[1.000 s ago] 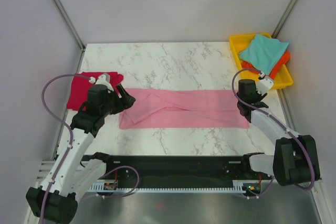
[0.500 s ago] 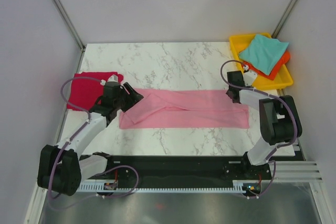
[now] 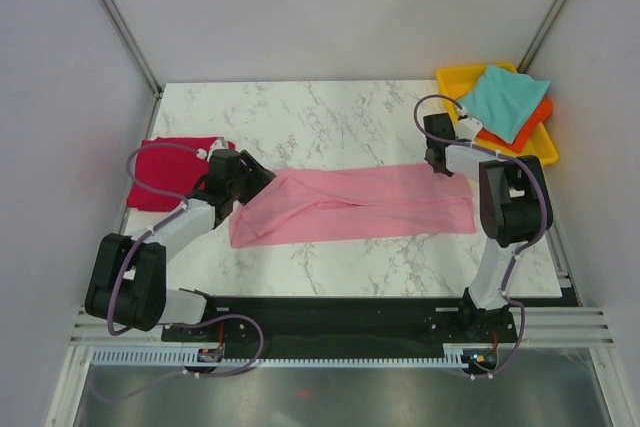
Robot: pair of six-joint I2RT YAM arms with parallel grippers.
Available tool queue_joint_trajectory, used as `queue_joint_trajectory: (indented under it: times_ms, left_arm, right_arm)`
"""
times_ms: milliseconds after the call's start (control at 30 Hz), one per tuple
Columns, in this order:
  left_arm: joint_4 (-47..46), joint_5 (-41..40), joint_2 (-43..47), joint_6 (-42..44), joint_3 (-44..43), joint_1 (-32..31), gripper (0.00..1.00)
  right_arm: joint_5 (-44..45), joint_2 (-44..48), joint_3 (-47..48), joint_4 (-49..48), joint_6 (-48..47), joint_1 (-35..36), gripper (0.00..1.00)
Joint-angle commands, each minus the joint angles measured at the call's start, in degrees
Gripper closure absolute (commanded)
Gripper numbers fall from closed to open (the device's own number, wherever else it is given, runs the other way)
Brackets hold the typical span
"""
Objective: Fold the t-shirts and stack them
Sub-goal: Fold the tshirt
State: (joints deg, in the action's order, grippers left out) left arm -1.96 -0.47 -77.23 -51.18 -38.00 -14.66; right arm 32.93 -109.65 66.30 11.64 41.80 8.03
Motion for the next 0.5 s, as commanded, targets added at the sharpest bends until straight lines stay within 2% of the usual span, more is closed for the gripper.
queue_joint_trajectory:
  times_ms: [0, 133, 233, 267, 333, 400, 467]
  left_arm:
    - [-4.3, -0.1, -1.1, -0.9, -2.3, -0.1, 0.34]
    - [-4.0, -1.6, -1.4, 0.6, -2.9, 0.3, 0.34]
    - [-4.0, -2.4, -2.0, 0.8, -3.1, 0.7, 0.36]
    - [-4.0, -2.8, -2.1, 1.0, -3.2, 0.7, 0.36]
    - [-4.0, -4.3, -2.6, 1.4, -3.6, 0.8, 0.37]
    - [-4.1, -4.9, -3.7, 1.2, -3.8, 0.9, 0.38]
    - [-4.0, -4.0, -5.2, 0.6, -4.9, 0.9, 0.39]
  right_arm:
    - [4.3, 1.1, 4.8, 1.7, -0.9, 1.4, 0.48]
    - [9.0, 5.0, 6.8, 0.6, -7.5, 8.6, 0.41]
    - [1.7, 6.9, 8.0, -0.8, -12.0, 12.7, 0.41]
    - [-6.0, 7.2, 7.6, -1.4, -12.7, 13.8, 0.43]
    - [-11.8, 8.2, 6.6, -3.8, -13.1, 15.3, 0.44]
    - [-21.3, 8.4, 4.2, -7.9, -14.6, 18.7, 0.45]
    - [-26.0, 7.7, 4.1, -9.4, -17.2, 22.9, 0.45]
